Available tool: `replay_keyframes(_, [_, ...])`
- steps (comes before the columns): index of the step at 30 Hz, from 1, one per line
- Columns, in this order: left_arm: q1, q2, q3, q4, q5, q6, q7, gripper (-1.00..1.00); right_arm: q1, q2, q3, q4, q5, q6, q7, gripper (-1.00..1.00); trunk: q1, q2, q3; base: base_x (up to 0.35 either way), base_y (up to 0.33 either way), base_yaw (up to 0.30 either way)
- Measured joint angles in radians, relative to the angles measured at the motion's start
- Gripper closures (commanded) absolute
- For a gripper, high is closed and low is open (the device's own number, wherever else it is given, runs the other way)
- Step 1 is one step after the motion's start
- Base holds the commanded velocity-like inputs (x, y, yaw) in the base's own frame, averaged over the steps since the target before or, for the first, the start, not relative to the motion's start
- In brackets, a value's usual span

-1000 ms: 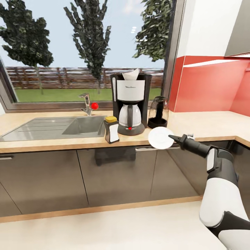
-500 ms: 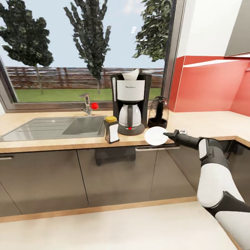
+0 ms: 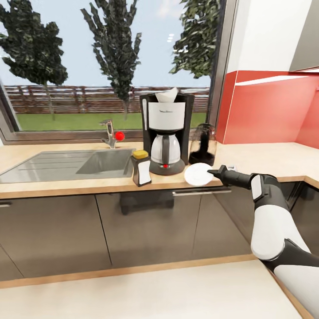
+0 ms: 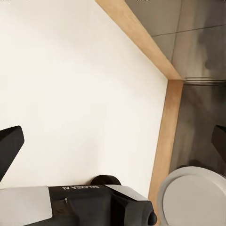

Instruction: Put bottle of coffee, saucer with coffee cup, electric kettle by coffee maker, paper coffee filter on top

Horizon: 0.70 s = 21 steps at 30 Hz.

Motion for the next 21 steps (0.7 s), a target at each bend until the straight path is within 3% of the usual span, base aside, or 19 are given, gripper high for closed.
replay_keyframes(13, [0.000, 0.000, 0.000, 0.000, 0.000, 0.000, 0.000, -1.00, 0.000, 0.000, -0.001, 0.000, 0.000, 0.000, -0.003, 1.00, 0.000, 0.000, 0.000, 0.093, -0.025, 0.000])
replay_keyframes(19, [0.000, 0.000, 0.002, 0.000, 0.000, 0.000, -0.001, -1.00, 0.000, 0.000, -0.001, 0.043, 0.001, -0.002, -0.008, 1.00, 0.000, 0.000, 0.000, 0.013, 0.000, 0.000])
replay_keyframes(20, [0.000, 0.000, 0.003, 0.000, 0.000, 0.000, -0.001, -1.00, 0.000, 0.001, -0.002, 0.052, -0.020, 0.002, -0.075, 1.00, 0.000, 0.000, 0.000, 0.000, 0.000, 0.000])
replay_keyframes(21, [0.000, 0.000, 0.003, 0.000, 0.000, 0.000, -0.001, -1.00, 0.000, 0.001, -0.002, 0.053, -0.029, 0.004, -0.085, 1.00, 0.000, 0.000, 0.000, 0.000, 0.000, 0.000])
